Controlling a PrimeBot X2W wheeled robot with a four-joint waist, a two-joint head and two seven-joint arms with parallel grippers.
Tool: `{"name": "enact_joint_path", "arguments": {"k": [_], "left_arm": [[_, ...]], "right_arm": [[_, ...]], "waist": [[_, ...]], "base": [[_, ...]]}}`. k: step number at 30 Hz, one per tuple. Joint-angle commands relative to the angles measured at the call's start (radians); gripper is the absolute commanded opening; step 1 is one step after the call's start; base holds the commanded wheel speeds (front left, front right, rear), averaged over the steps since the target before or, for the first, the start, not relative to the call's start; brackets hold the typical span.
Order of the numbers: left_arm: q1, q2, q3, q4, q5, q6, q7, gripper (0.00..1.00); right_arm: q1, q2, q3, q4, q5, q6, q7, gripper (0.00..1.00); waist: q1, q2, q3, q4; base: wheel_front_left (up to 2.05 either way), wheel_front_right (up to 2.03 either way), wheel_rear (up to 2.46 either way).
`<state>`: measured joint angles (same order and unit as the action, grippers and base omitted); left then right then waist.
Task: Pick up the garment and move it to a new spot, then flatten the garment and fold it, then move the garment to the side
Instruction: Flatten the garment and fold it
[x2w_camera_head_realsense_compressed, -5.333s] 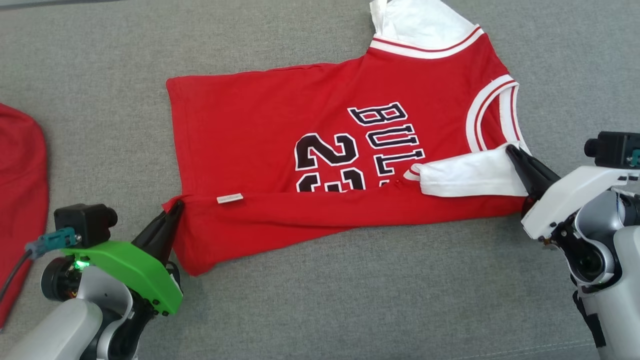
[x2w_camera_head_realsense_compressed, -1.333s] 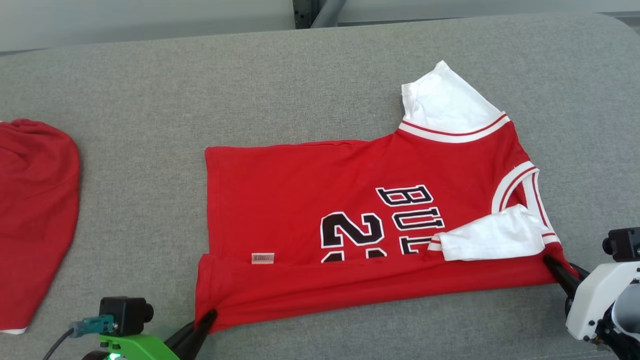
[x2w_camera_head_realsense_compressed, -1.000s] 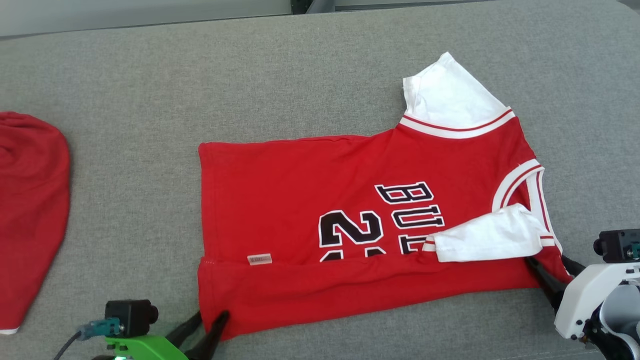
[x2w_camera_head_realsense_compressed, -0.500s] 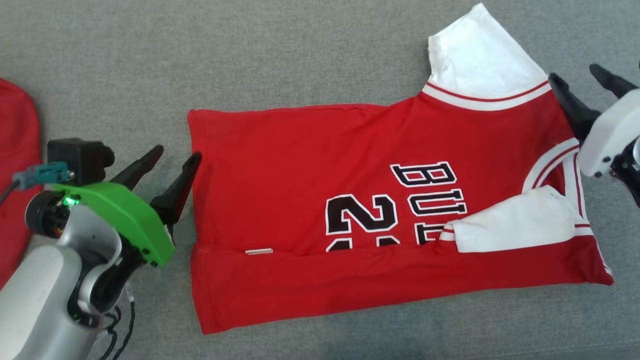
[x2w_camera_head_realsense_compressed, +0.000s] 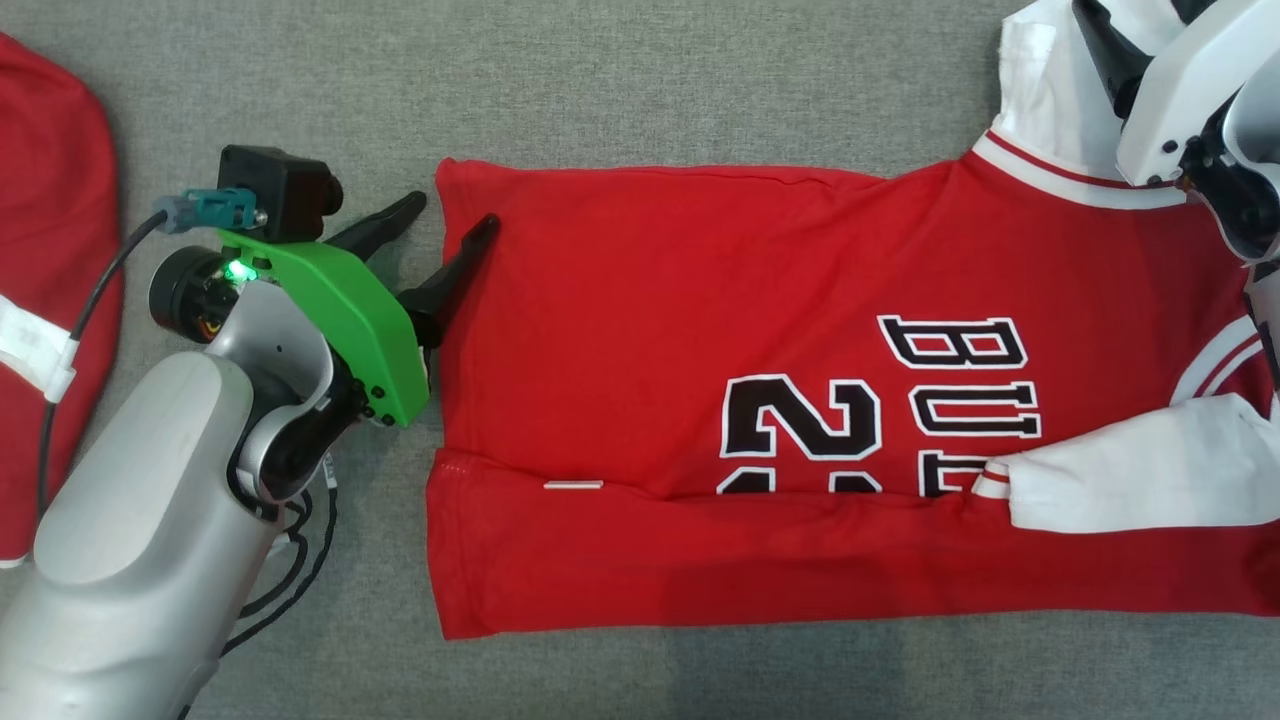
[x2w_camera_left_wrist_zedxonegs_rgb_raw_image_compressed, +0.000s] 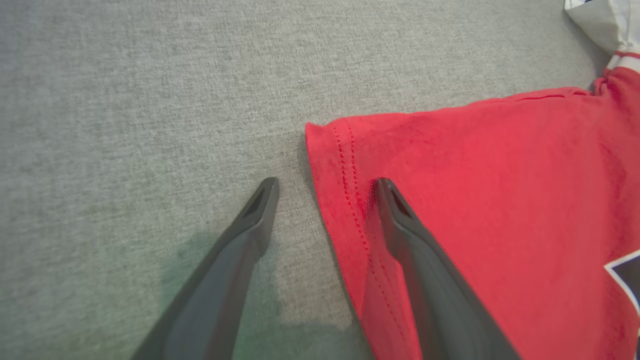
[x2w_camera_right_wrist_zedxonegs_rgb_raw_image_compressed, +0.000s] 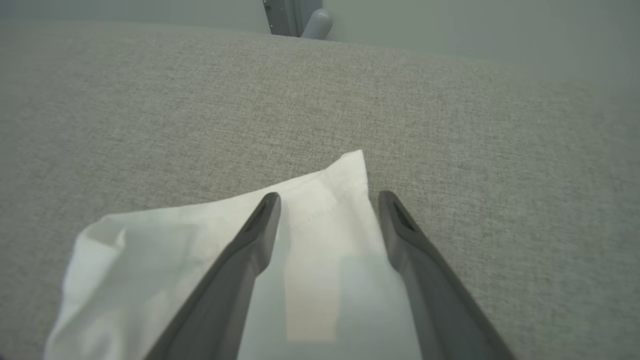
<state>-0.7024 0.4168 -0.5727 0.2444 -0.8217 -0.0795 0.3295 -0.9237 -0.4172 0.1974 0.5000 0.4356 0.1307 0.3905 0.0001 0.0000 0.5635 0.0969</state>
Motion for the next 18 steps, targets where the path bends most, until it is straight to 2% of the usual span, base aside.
{"name": "enact_joint_path", "arguments": {"k": [1,13,14,15,16,17,18], "left_arm": [[-0.016,-0.012,-0.011,0.035,-0.004,-0.007,0.011,1.0],[-0.069,-0.048,-0.055,0.052,-0.043,-0.041,0.032,1.0],[-0.068,-0.045,-0.063,0.053,-0.048,-0.044,0.039,1.0],[-0.068,-0.041,-0.07,0.055,-0.048,-0.046,0.044,0.85],[-0.069,-0.037,-0.076,0.055,-0.048,-0.046,0.043,0.34],[-0.071,-0.033,-0.081,0.056,-0.046,-0.047,0.04,0.0],[-0.071,-0.029,-0.091,0.057,-0.047,-0.049,0.042,0.0]], "right_arm": [[-0.036,-0.004,0.013,0.034,-0.004,0.0,-0.011,1.0],[-0.087,-0.002,0.085,0.147,0.03,0.0,-0.032,1.0],[-0.085,-0.002,0.095,0.152,0.038,0.0,-0.031,0.7],[-0.084,-0.001,0.102,0.155,0.049,0.0,-0.03,0.28],[-0.085,0.001,0.109,0.156,0.063,0.0,-0.033,0.0],[-0.085,0.003,0.115,0.155,0.08,0.0,-0.038,0.0],[-0.084,0.004,0.122,0.151,0.095,0.0,-0.05,0.0]], "waist": [[-0.0001,0.0,0.022,0.019],[-0.0001,0.0,0.031,0.007],[-0.0001,0.0,0.028,0.004],[-0.0001,0.0,0.026,0.001],[-0.0001,0.0,0.024,-0.002],[-0.0001,0.0,0.022,-0.005],[-0.0001,0.0,0.019,-0.009]], "base": [[0.0,0.0,0.0],[0.0,0.0,0.0],[0.0,0.0,0.0],[0.0,0.0,0.0],[0.0,0.0,0.0],[0.0,0.0,0.0],[0.0,0.0,0.0]]}}
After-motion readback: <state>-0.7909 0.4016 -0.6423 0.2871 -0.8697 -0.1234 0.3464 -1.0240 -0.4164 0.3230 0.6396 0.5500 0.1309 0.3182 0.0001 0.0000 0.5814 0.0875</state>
